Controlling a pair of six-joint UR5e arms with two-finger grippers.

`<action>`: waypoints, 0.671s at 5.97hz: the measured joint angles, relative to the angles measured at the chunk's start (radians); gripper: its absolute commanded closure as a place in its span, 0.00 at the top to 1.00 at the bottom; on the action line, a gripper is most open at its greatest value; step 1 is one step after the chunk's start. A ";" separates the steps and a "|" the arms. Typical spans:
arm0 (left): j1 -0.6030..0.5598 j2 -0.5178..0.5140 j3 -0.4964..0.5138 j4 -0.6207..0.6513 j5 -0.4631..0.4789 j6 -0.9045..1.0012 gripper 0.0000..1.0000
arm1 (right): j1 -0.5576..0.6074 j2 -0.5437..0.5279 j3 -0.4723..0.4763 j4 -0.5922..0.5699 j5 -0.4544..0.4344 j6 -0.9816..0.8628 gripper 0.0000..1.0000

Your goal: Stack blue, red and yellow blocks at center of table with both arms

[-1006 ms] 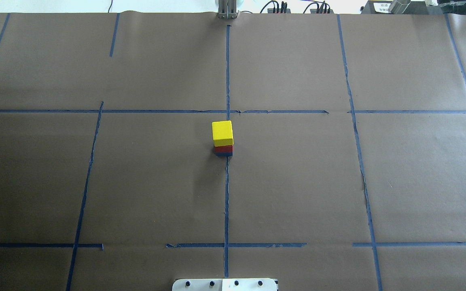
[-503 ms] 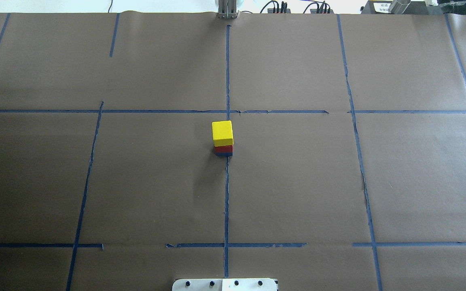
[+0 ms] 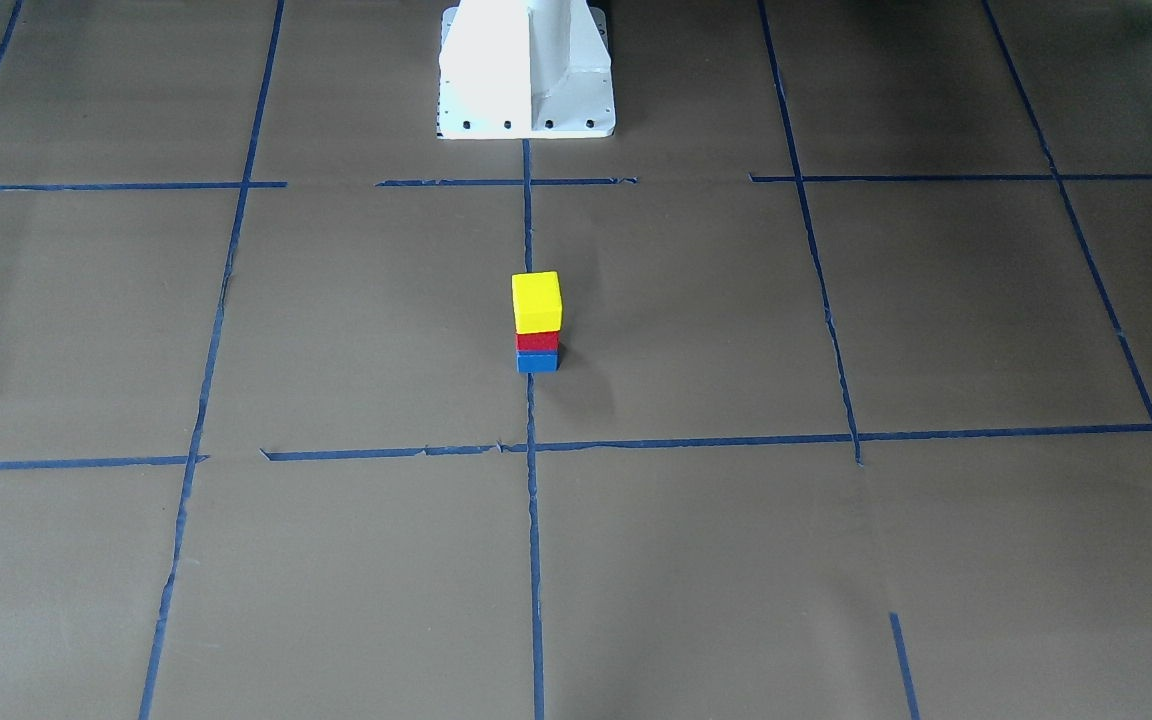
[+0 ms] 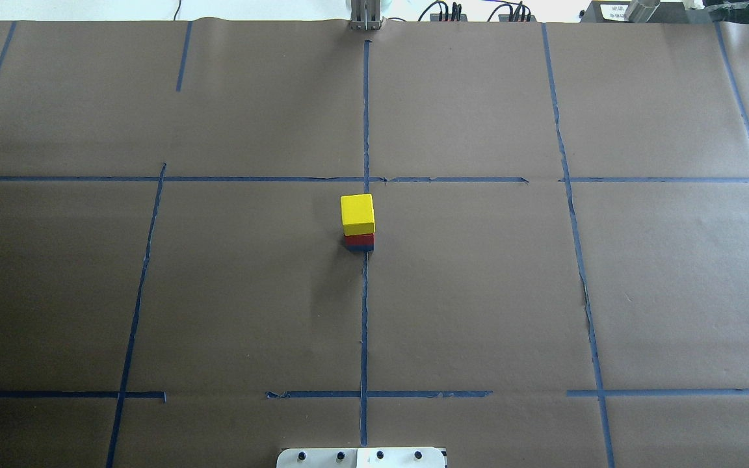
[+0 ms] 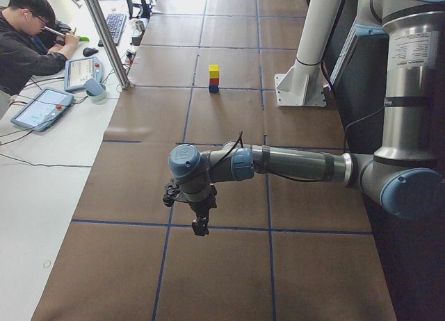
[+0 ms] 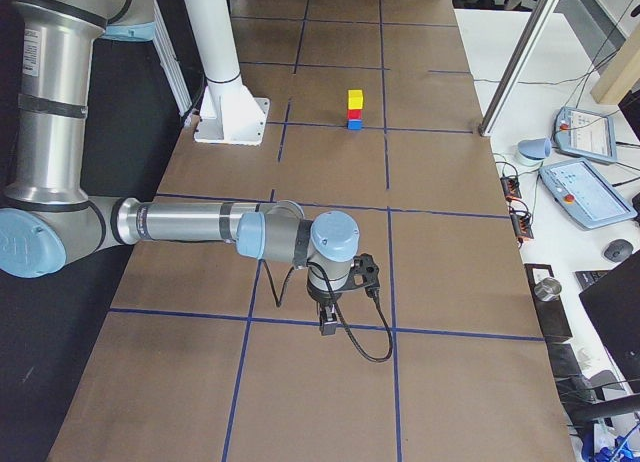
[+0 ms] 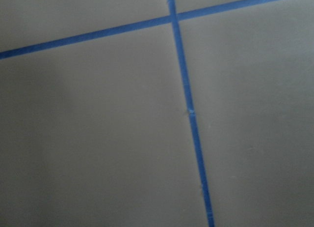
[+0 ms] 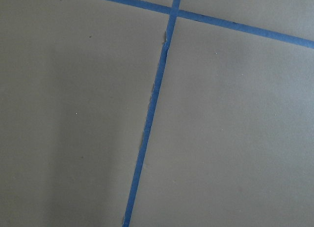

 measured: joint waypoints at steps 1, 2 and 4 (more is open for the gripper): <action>-0.001 0.043 -0.005 -0.050 -0.001 0.002 1.00 | 0.000 0.000 0.001 0.000 0.000 0.000 1.00; 0.000 0.077 -0.007 -0.116 0.000 -0.002 1.00 | 0.000 0.000 0.001 0.000 0.000 0.000 1.00; 0.001 0.089 -0.009 -0.159 0.002 -0.007 1.00 | 0.000 0.000 0.002 0.001 0.000 0.000 1.00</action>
